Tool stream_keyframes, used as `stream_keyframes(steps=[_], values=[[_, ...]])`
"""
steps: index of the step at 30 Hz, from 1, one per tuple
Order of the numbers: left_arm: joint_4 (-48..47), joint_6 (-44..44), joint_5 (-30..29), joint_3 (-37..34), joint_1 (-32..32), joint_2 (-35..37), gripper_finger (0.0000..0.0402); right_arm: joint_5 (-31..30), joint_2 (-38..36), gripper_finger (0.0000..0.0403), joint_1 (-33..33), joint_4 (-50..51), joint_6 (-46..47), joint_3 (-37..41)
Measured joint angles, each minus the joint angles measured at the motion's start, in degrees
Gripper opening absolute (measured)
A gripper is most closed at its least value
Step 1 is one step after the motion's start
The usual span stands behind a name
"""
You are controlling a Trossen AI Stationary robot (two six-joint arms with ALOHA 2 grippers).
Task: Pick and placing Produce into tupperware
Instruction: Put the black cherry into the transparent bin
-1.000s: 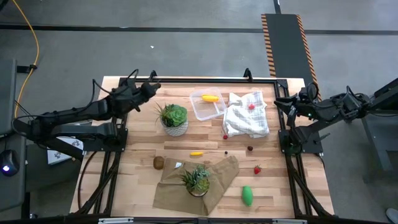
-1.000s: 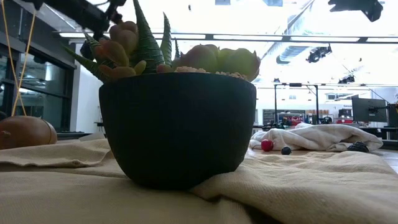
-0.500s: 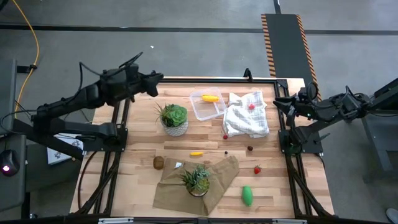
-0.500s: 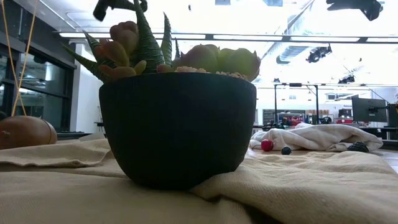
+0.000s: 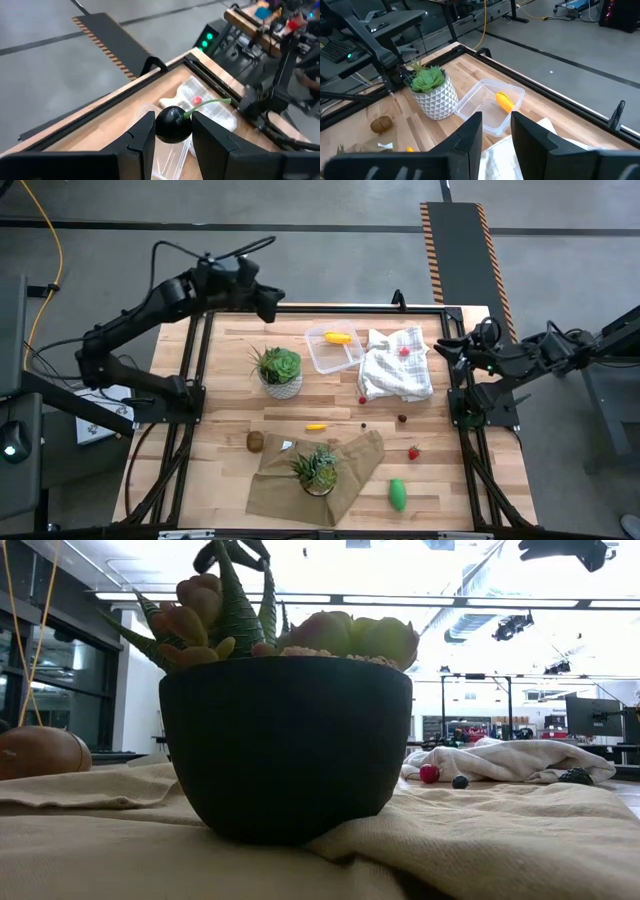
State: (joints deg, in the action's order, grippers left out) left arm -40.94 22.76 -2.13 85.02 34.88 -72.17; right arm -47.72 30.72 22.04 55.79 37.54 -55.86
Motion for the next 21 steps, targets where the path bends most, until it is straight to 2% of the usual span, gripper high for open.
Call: stream_keyframes(steps=[8, 21], values=[[0.32, -4.73, 4.46, 0.85, 1.52, -8.04, 0.0104, 0.04, 0.72, 0.0094, 0.02, -0.02, 0.15, 0.0], [2.15, -8.31, 8.04, 0.85, 1.47, -18.13, 0.0104, -0.62, 0.83, 0.0094, 0.0, 0.01, 1.21, 0.0]])
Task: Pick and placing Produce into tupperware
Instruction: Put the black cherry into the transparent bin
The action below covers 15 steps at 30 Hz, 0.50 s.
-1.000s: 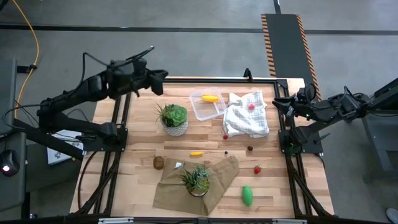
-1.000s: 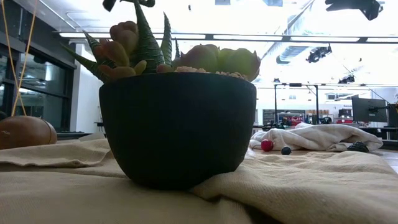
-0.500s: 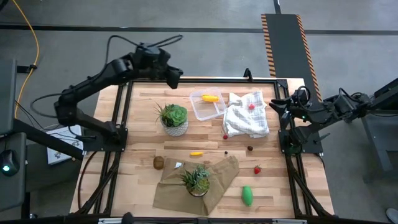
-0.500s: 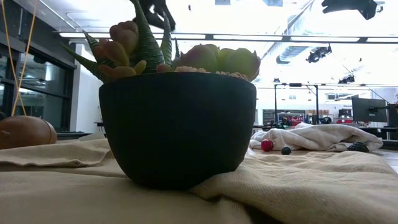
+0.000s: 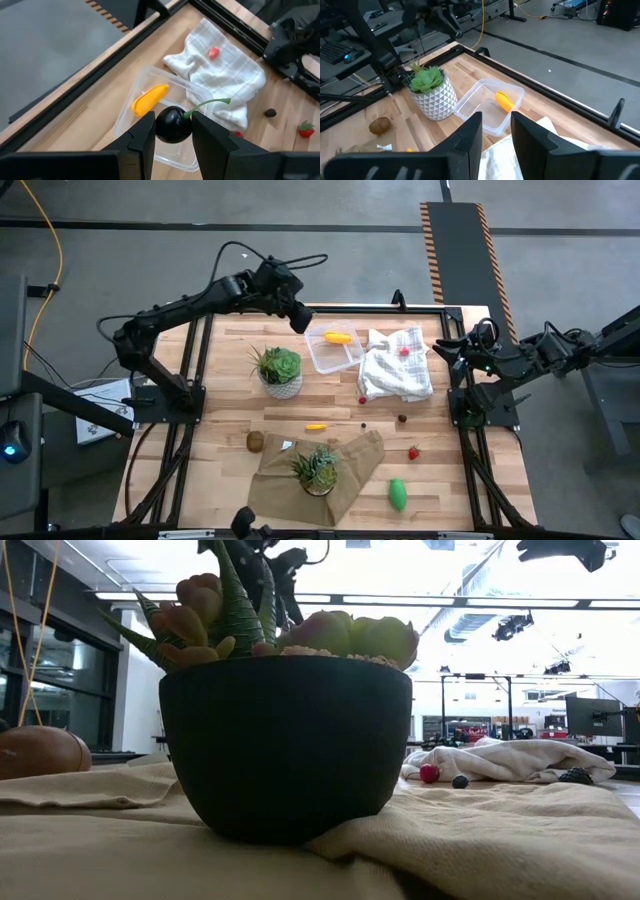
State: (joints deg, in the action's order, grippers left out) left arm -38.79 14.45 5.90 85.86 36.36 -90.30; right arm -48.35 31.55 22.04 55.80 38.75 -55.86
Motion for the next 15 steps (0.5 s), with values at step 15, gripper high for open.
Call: stream_keyframes(steps=[15], values=[[3.44, -3.83, 0.13, 0.07, -3.67, -5.18, 0.0104, -2.37, 0.0, 0.0094, 0.0, 0.19, 0.03, 0.0]])
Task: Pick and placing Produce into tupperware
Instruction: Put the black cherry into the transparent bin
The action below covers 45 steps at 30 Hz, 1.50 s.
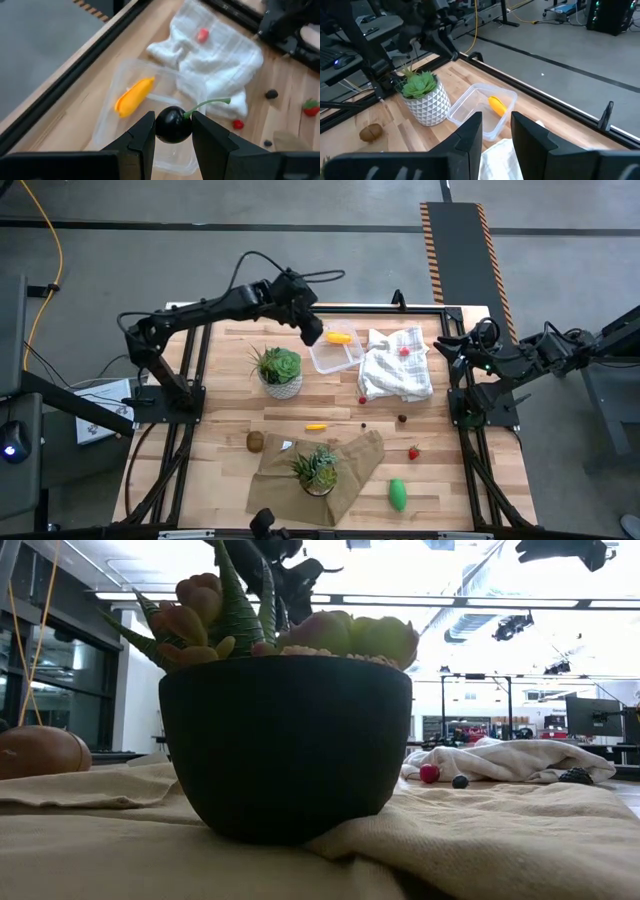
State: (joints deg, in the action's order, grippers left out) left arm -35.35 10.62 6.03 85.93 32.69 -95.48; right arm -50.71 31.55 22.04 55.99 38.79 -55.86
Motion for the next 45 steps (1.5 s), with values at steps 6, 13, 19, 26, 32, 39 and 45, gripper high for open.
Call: stream_keyframes(steps=[6, 13, 19, 26, 32, 39, 45], values=[[-1.45, -0.35, -1.14, 1.22, -1.34, -3.31, 0.0104, -0.18, 0.0, 0.0094, 0.0, 0.14, 0.07, 0.0], [-6.53, -1.99, -1.35, 9.36, -2.09, -10.65, 0.0104, -0.2, 0.0, 0.0094, 0.0, 0.22, 0.26, 0.0], [-9.84, -4.25, -1.28, 15.31, -2.38, -16.59, 0.0104, -0.32, 0.0, 0.0094, 0.0, -0.15, 0.26, 0.0], [-11.3, -4.42, -0.46, 16.17, -2.37, -20.22, 0.0104, -1.0, 0.57, 0.0094, 0.0, 0.04, 1.47, 0.0], [-12.22, -4.38, 0.97, 16.17, -2.68, -22.63, 0.0104, -1.29, 2.01, 0.0094, 0.0, 0.08, 1.49, 0.02], [-12.7, -4.79, -0.06, 16.17, -3.12, -23.85, 0.0104, -1.27, 3.8, 0.0094, 0.0, 0.11, 1.49, 0.02], [-13.51, -4.4, -0.33, 16.15, -3.08, -24.64, 0.0104, -0.91, 4.72, 0.0094, 0.0, 0.08, 1.51, 0.02]])
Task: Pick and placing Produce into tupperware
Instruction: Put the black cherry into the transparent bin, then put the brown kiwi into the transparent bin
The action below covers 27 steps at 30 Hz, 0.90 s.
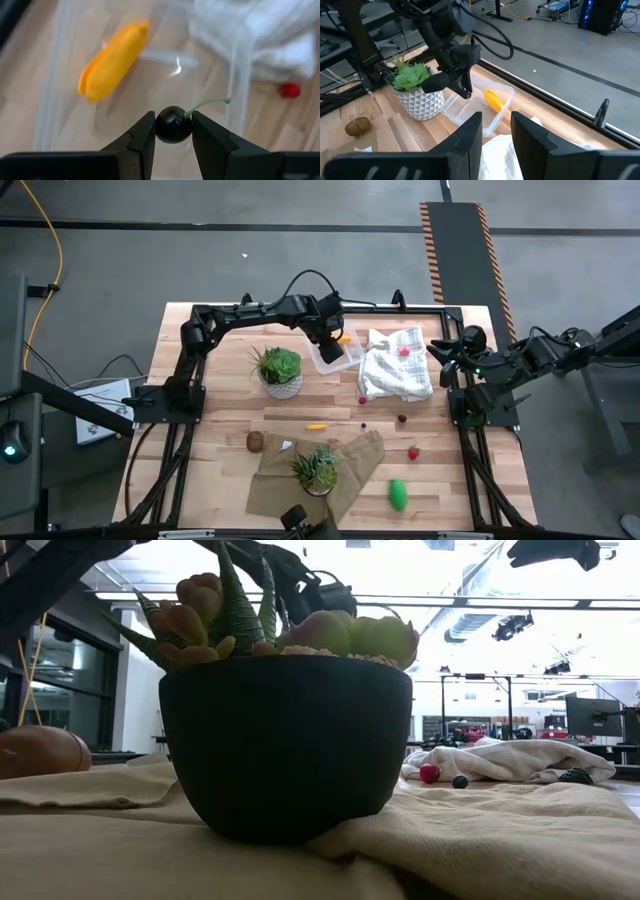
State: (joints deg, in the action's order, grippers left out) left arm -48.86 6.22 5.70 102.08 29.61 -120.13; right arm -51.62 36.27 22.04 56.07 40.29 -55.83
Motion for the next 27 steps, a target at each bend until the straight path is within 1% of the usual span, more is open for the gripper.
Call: stream_keyframes(steps=[5, 15, 23, 27], values=[[-1.87, 0.04, 0.28, -0.06, 0.0, -1.12, 0.0104, 0.35, 0.68, 0.0094, 0.0, -0.11, 0.27, 0.0], [-1.31, 0.09, 0.08, -0.04, -0.4, -1.69, 0.0107, 1.17, 1.0, 0.0094, 0.02, -0.22, 1.29, 0.0], [-1.15, 0.24, 0.08, -0.03, -0.37, -1.69, 0.0155, 1.19, 0.98, 0.0094, 0.02, -0.24, 1.29, 0.0], [-0.39, 0.24, 0.08, -0.04, -0.37, -1.69, 0.0167, 1.19, 0.98, 0.0094, 0.02, -0.24, 1.29, 0.0]])
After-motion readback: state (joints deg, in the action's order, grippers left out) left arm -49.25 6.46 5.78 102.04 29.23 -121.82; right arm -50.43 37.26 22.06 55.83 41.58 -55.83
